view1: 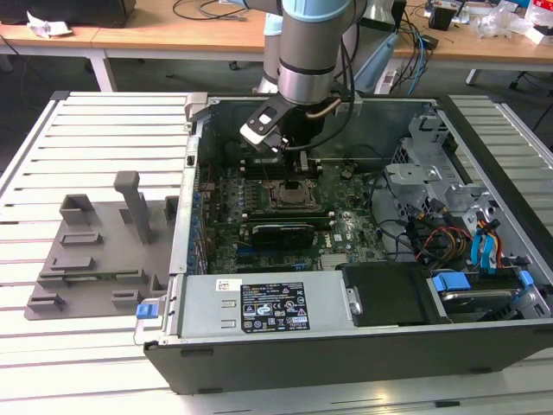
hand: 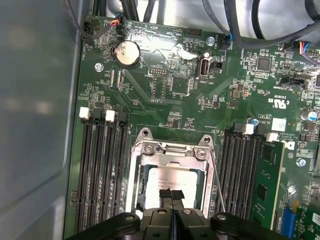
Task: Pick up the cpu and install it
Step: 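Close the cpu cover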
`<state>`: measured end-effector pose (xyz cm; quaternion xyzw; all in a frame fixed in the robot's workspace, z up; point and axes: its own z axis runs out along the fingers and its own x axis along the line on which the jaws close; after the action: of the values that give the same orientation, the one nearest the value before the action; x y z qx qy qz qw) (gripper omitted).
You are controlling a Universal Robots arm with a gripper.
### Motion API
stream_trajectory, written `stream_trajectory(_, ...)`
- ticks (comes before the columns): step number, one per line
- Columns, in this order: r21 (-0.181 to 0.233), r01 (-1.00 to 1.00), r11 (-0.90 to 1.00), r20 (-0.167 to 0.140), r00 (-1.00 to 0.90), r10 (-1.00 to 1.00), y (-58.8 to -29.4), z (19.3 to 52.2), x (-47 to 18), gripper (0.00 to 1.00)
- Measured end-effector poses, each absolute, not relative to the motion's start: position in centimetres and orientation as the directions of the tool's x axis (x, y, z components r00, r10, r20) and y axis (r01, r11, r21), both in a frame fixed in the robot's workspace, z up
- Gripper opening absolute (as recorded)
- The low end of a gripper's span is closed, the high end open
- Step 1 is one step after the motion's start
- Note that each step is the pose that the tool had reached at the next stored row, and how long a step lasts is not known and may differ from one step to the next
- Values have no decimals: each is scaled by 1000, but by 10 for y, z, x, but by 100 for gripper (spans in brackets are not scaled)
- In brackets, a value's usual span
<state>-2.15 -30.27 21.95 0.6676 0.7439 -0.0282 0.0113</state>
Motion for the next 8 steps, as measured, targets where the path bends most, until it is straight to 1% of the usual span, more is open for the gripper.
stream_trajectory(8, -27, 994, 107, -54, -109, 993, -303, 223, -20, 11)
